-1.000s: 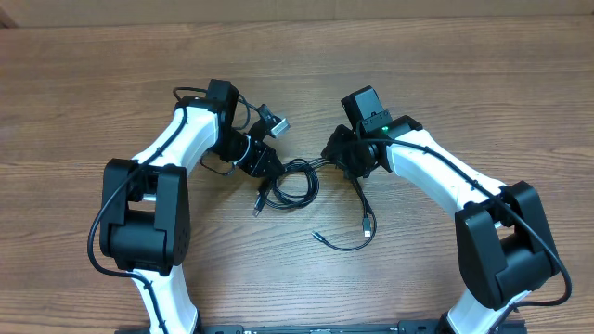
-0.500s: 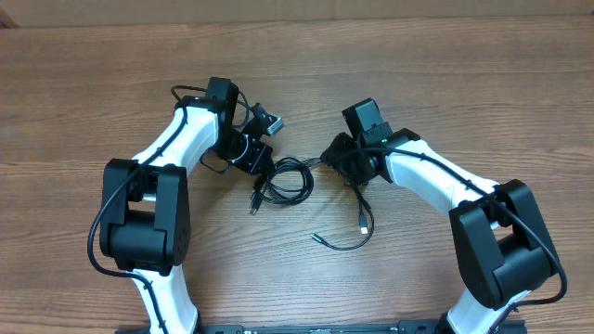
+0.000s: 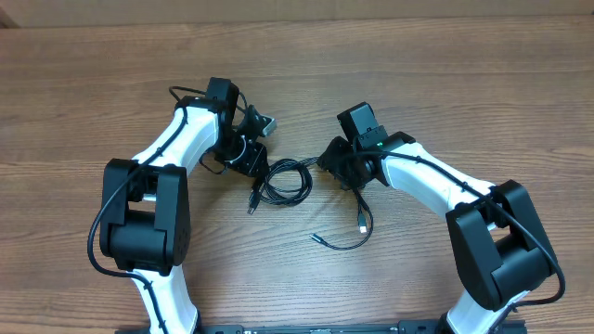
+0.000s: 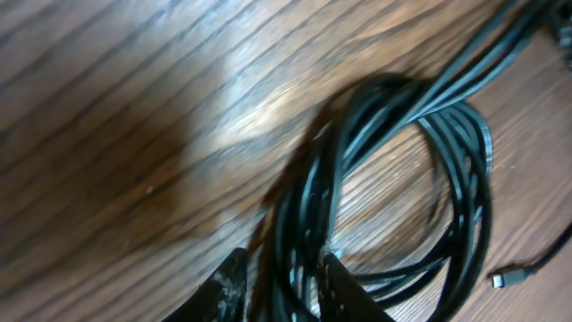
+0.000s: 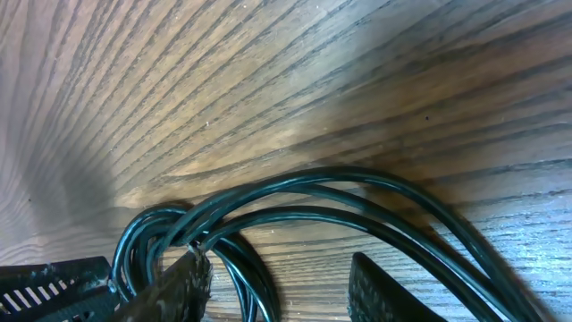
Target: Untangle cables
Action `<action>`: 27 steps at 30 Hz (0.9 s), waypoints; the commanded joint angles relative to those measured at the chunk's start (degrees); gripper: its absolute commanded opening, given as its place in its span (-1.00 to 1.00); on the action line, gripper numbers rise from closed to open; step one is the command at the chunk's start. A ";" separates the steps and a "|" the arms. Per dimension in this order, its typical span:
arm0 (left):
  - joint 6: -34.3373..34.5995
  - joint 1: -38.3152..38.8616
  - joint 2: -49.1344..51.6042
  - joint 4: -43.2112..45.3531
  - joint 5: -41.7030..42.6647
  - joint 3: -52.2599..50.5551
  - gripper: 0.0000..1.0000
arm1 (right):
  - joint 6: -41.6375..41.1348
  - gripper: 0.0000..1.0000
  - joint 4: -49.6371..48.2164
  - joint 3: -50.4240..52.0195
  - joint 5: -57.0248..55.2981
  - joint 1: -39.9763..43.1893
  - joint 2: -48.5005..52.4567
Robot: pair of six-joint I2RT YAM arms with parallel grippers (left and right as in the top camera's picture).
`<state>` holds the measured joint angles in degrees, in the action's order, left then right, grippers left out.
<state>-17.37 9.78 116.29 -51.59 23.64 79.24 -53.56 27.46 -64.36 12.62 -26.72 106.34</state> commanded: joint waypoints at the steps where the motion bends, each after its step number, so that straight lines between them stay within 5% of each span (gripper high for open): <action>1: 2.91 0.44 0.59 -1.05 -2.25 1.25 -0.47 | -0.02 -0.03 -0.17 0.28 -0.61 -0.22 0.20; 20: 9.90 0.44 0.61 -1.33 -2.43 -0.11 -0.54 | 0.00 -0.03 1.75 0.28 -0.59 -0.22 0.20; 27: 15.69 0.44 0.59 -2.69 -2.43 2.73 -0.25 | 5.42 -0.41 3.28 0.28 -0.52 -0.22 0.20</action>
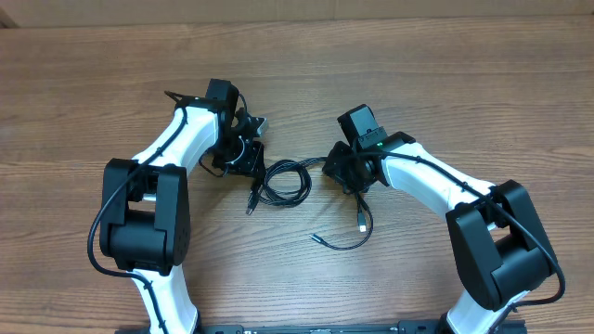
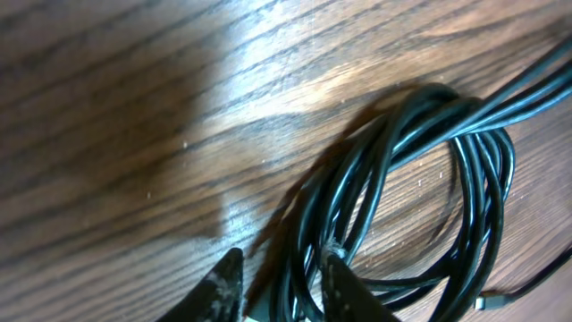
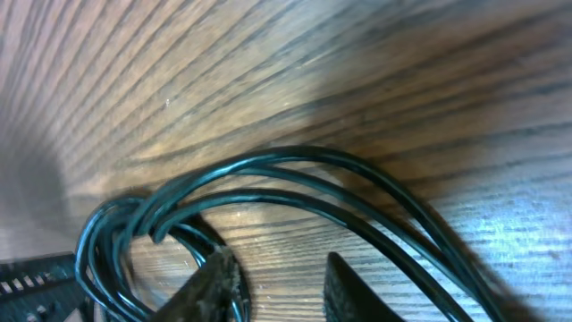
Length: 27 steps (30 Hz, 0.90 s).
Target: Untangle cables
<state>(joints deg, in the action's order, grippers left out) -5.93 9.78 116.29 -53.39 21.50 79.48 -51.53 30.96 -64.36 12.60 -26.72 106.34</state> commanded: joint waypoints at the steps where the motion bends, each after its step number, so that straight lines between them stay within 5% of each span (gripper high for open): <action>1: 4.87 0.48 0.59 -1.68 -0.26 3.10 -0.20 | 3.82 -0.41 -0.24 0.28 -0.24 -0.22 0.20; 8: 9.75 4.72 0.59 -3.02 -2.69 3.58 -0.07 | 4.09 -0.36 -0.22 0.28 0.96 -0.28 0.20; 16: 19.61 9.79 0.59 -3.43 -21.57 2.25 -0.37 | 4.09 -0.38 0.87 0.28 0.96 -0.28 0.20; 19: 19.71 10.08 0.59 -3.39 -22.56 2.27 -0.40 | 4.09 -0.39 0.85 0.28 0.96 -0.28 0.20; 23: 19.71 10.08 0.59 -3.65 -22.51 2.27 -0.81 | 4.09 -0.39 0.85 0.28 0.96 -0.28 0.20; 27: 19.71 10.14 0.59 -3.65 -22.51 2.25 -0.75 | 4.09 -0.39 0.90 0.28 0.96 -0.28 0.20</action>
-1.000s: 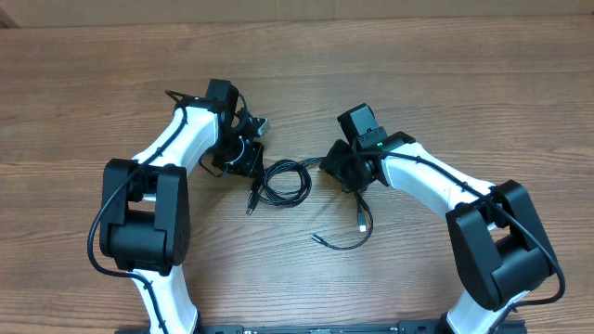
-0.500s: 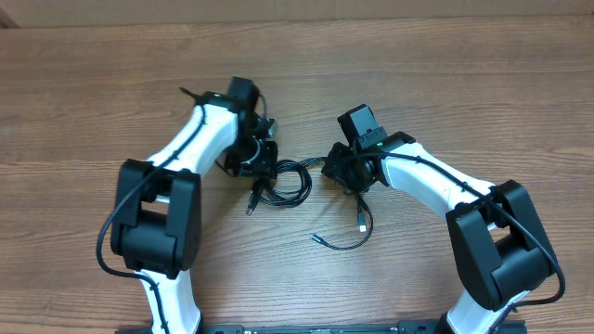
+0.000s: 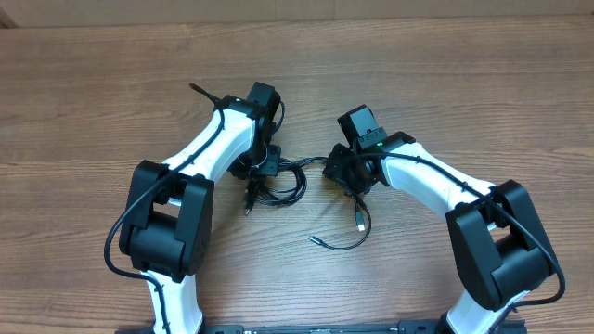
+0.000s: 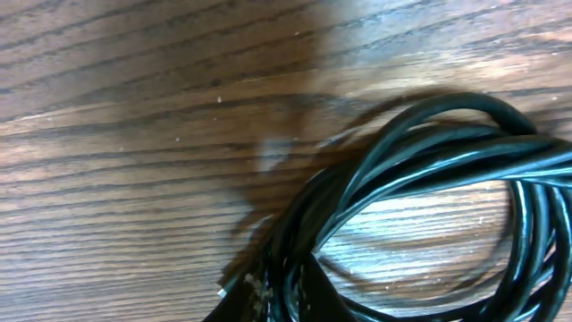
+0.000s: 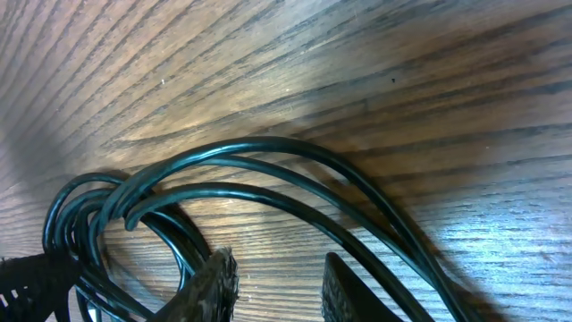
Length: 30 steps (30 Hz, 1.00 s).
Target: Untangle cables
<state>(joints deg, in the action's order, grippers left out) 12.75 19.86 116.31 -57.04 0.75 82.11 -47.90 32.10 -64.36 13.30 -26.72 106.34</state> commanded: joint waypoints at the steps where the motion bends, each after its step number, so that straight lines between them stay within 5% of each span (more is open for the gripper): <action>1: 1.03 0.04 0.57 0.00 -1.79 -0.37 -0.77 | 0.46 -0.39 -0.11 0.28 0.26 -0.28 0.20; 8: 0.85 0.04 0.59 0.39 -1.81 -0.66 -0.92 | 2.97 -0.42 -0.31 0.28 3.10 -0.28 0.20; 12: -10.75 0.04 0.57 2.01 4.11 -0.50 -0.92 | 14.25 -0.40 -5.35 0.17 18.16 -0.20 0.17; 17: -16.02 0.04 0.57 2.45 6.99 0.74 -0.92 | 14.93 -0.38 -9.44 0.13 30.16 1.11 0.17; 30: -24.22 0.00 0.55 6.93 30.56 2.19 -0.92 | -6.93 -0.39 -9.73 0.37 12.00 -2.89 0.20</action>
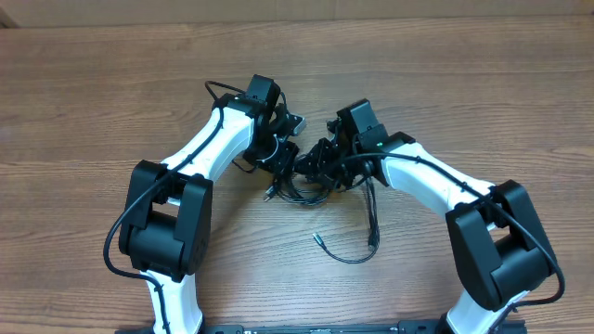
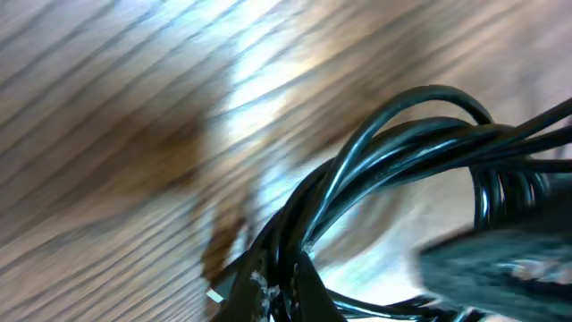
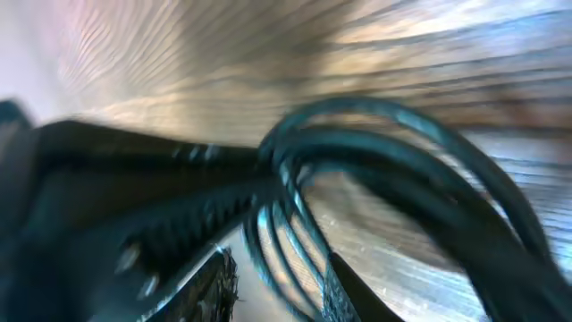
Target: Untangle cables
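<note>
A black cable coil (image 1: pixel 302 190) lies bunched on the wooden table between my two grippers, which nearly touch. My left gripper (image 1: pixel 281 160) is at the coil's upper left. In the left wrist view it (image 2: pixel 284 291) is shut on several strands of the cable (image 2: pixel 402 134). My right gripper (image 1: pixel 317 167) sits at the coil's upper right. In the right wrist view its fingers (image 3: pixel 277 286) stand narrowly apart with cable strands (image 3: pixel 357 116) running between them. A loose tail (image 1: pixel 371 232) trails toward the front and ends in a plug (image 1: pixel 318 237). Both wrist views are blurred.
Wooden table (image 1: pixel 483 83) all around. A second plug end (image 1: pixel 269 195) pokes out at the coil's lower left. The left gripper's dark body (image 3: pixel 134 206) fills the left of the right wrist view, and the right gripper's body (image 2: pixel 500 259) shows in the left wrist view.
The grippers have come close together and the coil has shifted right and bunched between them. The loose tail has moved right and toward the front. Strands now pass between the right fingers.
First both grippers stood open astride strands at opposite sides of a flat coil. Then the right fingers had narrowed. Then the left gripper had moved to the coil's upper left and was shut on strands. Now the coil is drawn up between both grippers.
</note>
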Action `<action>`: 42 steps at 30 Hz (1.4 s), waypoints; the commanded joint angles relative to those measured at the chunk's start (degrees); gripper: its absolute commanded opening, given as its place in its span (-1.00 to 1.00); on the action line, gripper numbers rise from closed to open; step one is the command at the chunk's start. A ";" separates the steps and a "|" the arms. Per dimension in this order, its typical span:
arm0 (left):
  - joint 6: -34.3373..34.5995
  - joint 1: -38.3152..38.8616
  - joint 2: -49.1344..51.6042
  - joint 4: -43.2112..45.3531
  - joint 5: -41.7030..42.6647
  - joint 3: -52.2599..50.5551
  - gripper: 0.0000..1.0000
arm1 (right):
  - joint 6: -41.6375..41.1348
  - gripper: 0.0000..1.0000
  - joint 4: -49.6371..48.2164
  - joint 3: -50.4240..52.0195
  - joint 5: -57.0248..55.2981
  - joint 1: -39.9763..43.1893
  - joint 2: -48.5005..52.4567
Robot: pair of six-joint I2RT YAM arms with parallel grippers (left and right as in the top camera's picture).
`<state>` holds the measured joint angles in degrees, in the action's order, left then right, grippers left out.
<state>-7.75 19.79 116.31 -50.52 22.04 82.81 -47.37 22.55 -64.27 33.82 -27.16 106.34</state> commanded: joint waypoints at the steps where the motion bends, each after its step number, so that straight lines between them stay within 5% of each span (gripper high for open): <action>1: -3.91 0.07 0.55 0.33 10.08 1.49 -0.92 | -8.63 -0.39 -0.15 0.28 -11.08 -3.32 0.20; 20: -9.86 -8.24 0.55 -4.35 21.24 1.46 -0.92 | -10.05 -0.40 2.03 4.44 -29.94 -4.92 0.20; 31: 0.87 -8.48 0.57 -6.47 9.46 1.27 -0.92 | -9.75 -0.47 1.49 4.44 -29.07 -4.92 0.20; 32: 1.18 -7.69 0.57 -6.58 9.22 1.25 -0.85 | -9.57 -0.49 0.85 4.44 -27.91 -4.92 0.20; 33: 2.12 -6.67 0.57 -6.49 7.39 1.22 -0.51 | -8.98 -0.49 0.17 4.44 -26.29 -4.92 0.20; 38: 6.49 -3.61 0.57 -6.45 -1.64 0.76 -0.36 | 2.82 -0.49 -3.87 3.28 -13.27 -3.91 -0.09; 42: 6.56 -1.64 0.59 -5.86 -2.12 -0.28 -0.20 | 4.46 -0.45 -3.80 2.21 -4.42 -0.33 -1.64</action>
<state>-3.05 16.58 116.40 -56.77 23.40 82.89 -47.83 19.05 -60.42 19.00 -30.89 106.34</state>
